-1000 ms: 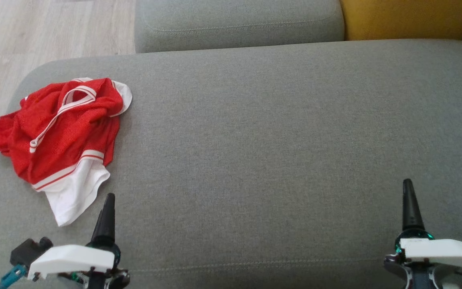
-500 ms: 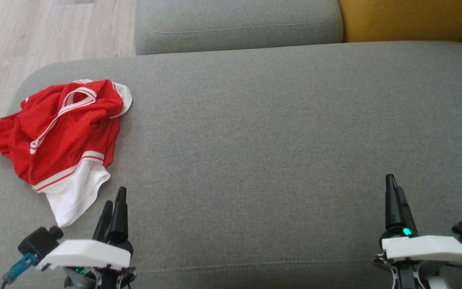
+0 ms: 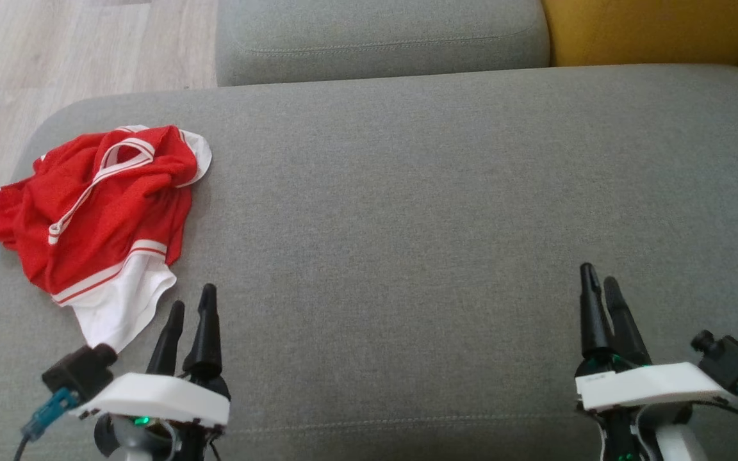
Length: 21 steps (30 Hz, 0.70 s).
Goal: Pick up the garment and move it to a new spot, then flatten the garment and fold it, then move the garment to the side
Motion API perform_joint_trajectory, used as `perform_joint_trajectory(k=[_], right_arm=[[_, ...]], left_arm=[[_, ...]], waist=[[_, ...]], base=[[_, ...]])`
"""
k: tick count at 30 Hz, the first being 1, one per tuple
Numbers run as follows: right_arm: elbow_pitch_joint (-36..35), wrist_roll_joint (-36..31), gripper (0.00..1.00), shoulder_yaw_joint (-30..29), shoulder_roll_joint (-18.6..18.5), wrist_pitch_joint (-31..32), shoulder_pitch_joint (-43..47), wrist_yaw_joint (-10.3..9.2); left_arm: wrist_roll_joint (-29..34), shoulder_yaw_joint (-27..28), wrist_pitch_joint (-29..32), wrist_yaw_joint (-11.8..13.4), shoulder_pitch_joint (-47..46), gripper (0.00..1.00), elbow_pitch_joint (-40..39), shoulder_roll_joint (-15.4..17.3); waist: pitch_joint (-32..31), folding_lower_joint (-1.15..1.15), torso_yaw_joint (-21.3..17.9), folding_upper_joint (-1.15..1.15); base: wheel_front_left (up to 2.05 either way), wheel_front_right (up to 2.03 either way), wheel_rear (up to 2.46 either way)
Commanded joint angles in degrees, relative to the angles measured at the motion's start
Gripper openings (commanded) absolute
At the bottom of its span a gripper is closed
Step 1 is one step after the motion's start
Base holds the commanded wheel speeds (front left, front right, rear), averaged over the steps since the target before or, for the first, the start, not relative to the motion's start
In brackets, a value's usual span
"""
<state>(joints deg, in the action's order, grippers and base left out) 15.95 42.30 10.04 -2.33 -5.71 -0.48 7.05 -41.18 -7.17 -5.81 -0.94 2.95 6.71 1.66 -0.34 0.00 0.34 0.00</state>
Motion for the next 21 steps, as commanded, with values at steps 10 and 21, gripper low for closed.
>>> perform_joint_trajectory(k=[10,21], right_arm=[[-3.39,-8.17,1.0,4.52,-0.46,-2.45,-3.62,0.3],[-4.12,-15.99,1.0,6.78,-0.48,-4.28,-4.08,0.34]], left_arm=[[9.86,-1.4,-2.34,1.31,-3.19,1.0,-4.53,0.8],[18.5,-3.48,-4.18,2.31,-3.47,1.0,-6.62,0.91]], waist=[[-0.1,0.0,0.15,0.0],[-0.24,0.0,0.46,0.0]], base=[[0.0,0.0,0.0],[0.0,0.0,0.0]])
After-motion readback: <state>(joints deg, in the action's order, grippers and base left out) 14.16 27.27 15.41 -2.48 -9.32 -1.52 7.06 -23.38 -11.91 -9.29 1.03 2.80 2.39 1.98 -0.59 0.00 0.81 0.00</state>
